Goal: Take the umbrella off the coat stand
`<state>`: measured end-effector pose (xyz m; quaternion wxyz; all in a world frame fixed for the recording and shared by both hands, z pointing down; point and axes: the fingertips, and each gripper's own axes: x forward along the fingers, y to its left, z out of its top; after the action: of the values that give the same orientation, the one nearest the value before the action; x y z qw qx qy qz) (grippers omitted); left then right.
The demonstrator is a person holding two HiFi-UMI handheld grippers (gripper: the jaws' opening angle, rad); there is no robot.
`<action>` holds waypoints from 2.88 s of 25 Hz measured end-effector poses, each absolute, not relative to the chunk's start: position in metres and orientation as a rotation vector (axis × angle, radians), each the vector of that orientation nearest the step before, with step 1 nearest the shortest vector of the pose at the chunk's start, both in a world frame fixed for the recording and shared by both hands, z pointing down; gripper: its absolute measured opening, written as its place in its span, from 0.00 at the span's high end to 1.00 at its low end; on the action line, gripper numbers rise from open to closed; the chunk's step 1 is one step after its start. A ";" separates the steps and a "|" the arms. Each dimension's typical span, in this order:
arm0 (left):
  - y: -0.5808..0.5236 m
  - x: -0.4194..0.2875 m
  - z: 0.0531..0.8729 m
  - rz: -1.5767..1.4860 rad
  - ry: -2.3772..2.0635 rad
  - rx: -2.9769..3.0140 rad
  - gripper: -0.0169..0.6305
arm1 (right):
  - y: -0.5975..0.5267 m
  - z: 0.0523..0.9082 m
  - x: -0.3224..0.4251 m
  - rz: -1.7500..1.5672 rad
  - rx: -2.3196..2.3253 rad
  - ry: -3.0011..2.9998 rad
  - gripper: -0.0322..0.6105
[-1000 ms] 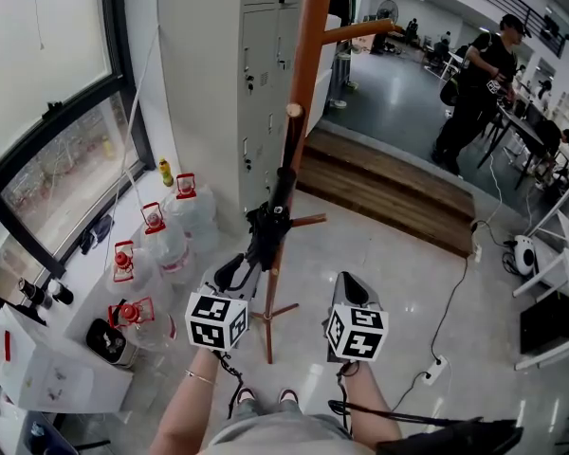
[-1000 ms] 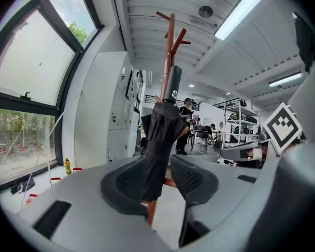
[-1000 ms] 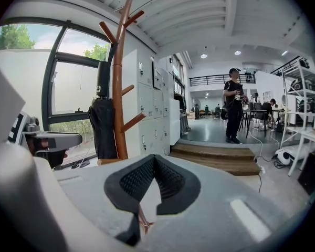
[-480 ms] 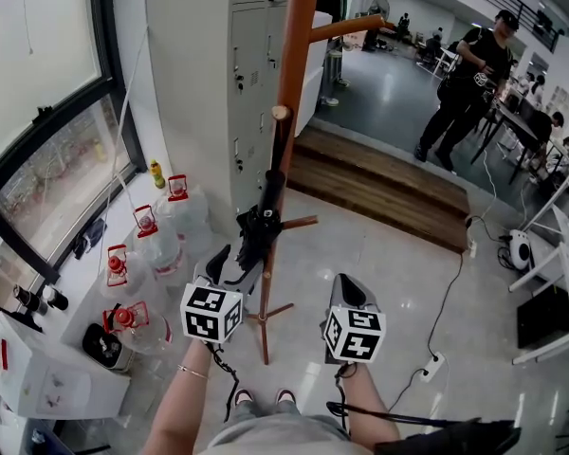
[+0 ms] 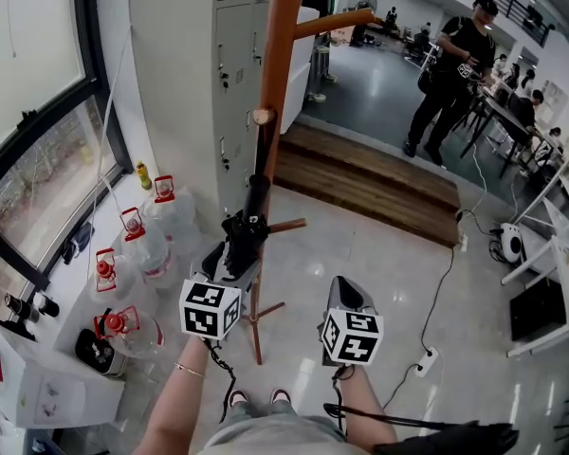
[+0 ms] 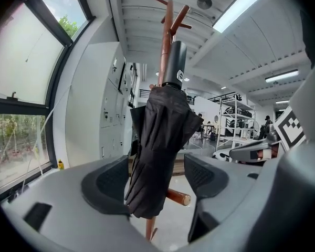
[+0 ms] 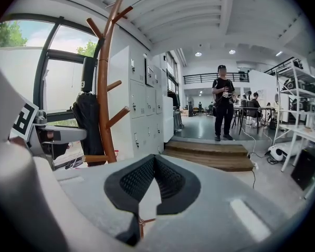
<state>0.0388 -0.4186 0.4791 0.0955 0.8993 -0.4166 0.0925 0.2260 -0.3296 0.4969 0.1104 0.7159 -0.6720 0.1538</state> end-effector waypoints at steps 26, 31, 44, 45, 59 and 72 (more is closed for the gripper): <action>-0.442 0.055 0.485 0.385 -1.207 2.675 0.49 | -0.334 0.509 0.245 0.495 2.133 -1.925 0.94; -0.443 0.055 0.487 0.398 -1.223 2.671 0.50 | -0.336 0.511 0.244 0.496 2.132 -1.931 0.94; -0.438 0.052 0.483 0.411 -1.266 2.658 0.56 | -0.332 0.506 0.248 0.495 2.145 -1.934 0.94; -0.438 0.051 0.483 0.412 -1.274 2.657 0.56 | -0.332 0.506 0.247 0.495 2.144 -1.935 0.94; -0.426 0.045 0.473 0.426 -1.331 2.675 0.58 | -0.331 0.503 0.242 0.492 2.136 -1.966 0.94; -0.408 0.038 0.433 0.365 -1.392 2.716 0.58 | -0.327 0.488 0.236 0.461 2.127 -2.020 0.94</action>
<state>0.0383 -0.4078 0.4333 0.0340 0.8832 -0.4526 0.1186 0.2358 -0.3270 0.4879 0.0857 0.7137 -0.6778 0.1547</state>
